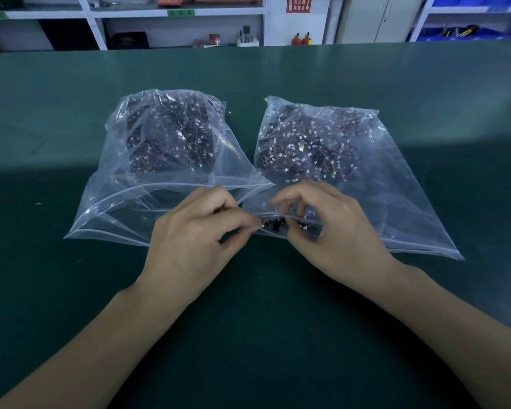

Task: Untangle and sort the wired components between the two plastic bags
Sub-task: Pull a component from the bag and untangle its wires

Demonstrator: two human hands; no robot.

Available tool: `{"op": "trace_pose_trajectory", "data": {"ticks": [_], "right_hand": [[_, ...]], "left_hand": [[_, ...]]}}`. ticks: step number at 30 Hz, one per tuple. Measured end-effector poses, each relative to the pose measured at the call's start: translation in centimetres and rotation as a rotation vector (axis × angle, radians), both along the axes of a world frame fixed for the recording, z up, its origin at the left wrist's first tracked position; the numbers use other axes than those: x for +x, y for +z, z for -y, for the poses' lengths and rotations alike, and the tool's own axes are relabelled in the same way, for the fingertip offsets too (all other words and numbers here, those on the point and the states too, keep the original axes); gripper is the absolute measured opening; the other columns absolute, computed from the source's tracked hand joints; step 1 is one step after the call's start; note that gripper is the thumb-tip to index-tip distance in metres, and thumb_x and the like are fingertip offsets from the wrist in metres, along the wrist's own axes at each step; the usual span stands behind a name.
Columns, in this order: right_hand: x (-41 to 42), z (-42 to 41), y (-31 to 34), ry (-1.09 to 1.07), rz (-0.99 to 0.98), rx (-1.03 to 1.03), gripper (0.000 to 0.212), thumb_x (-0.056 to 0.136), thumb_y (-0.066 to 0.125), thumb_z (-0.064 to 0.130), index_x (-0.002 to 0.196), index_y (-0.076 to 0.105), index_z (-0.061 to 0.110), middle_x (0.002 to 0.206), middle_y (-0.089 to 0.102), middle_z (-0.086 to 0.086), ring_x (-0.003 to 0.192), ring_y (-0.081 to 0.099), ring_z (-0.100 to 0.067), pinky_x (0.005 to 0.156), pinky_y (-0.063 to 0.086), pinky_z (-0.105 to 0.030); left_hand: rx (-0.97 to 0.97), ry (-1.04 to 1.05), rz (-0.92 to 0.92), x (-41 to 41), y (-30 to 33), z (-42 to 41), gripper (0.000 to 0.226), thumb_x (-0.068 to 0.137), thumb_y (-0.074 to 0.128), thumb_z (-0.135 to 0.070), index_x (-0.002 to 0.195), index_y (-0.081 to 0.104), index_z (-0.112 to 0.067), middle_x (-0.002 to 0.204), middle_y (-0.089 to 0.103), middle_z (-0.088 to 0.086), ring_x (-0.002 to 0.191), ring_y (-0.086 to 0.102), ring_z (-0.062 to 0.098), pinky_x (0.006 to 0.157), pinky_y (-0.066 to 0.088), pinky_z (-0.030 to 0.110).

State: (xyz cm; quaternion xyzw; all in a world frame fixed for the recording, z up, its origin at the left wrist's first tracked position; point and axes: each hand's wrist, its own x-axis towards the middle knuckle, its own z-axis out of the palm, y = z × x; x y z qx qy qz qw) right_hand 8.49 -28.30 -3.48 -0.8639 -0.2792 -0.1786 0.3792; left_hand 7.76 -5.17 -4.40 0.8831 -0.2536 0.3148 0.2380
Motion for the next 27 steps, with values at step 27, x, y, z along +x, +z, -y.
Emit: {"op": "trace_pose_trajectory", "data": {"ticks": [27], "right_hand": [[0.1, -0.2, -0.7, -0.007, -0.041, -0.056, 0.040, 0.083, 0.072, -0.001, 0.113, 0.072, 0.025, 0.097, 0.065, 0.016, 0.093, 0.060, -0.009, 0.081, 0.053, -0.028]], "left_hand": [[0.207, 0.459, -0.392, 2.6, 1.7, -4.3, 0.036, 0.102, 0.052, -0.041, 0.121, 0.069, -0.016, 0.106, 0.075, 0.014, 0.098, 0.068, 0.039, 0.088, 0.054, 0.050]]}}
